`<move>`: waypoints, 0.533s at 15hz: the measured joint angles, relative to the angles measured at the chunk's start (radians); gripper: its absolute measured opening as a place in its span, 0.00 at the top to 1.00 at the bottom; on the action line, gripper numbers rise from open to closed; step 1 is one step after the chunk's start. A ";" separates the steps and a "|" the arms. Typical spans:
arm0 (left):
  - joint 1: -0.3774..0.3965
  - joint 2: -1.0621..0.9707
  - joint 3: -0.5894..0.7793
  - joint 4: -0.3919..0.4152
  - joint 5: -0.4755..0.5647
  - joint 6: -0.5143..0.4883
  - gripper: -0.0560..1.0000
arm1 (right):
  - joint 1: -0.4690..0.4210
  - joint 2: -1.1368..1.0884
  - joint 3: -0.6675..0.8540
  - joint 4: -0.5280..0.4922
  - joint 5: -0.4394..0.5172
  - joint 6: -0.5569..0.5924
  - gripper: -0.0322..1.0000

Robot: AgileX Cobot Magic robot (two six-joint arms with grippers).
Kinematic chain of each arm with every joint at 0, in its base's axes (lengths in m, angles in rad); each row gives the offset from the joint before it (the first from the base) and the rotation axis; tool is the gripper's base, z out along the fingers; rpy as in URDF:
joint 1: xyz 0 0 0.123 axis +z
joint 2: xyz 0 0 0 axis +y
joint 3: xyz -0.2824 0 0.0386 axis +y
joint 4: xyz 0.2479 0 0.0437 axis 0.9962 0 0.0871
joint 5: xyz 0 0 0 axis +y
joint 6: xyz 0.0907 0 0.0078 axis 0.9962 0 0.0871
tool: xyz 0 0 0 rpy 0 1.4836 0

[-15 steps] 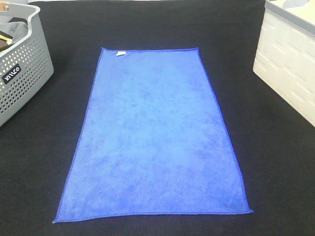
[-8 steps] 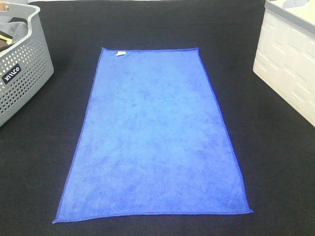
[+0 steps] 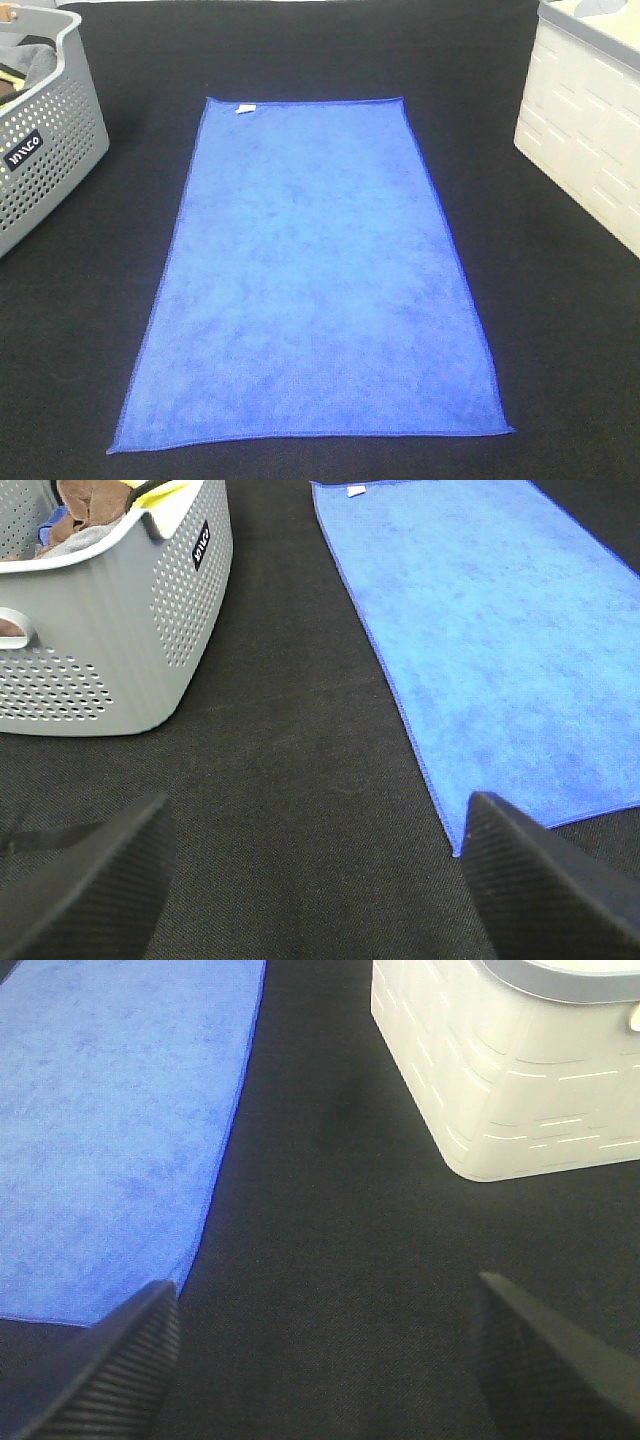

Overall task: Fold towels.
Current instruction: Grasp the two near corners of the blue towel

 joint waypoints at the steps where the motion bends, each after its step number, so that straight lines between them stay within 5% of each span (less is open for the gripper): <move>1: 0.000 0.000 0.000 0.000 0.000 0.000 0.23 | 0.000 0.000 0.000 0.000 0.000 0.000 0.24; 8: 0.000 0.000 0.000 0.000 0.000 0.000 0.23 | 0.000 0.000 0.000 0.000 0.000 0.000 0.24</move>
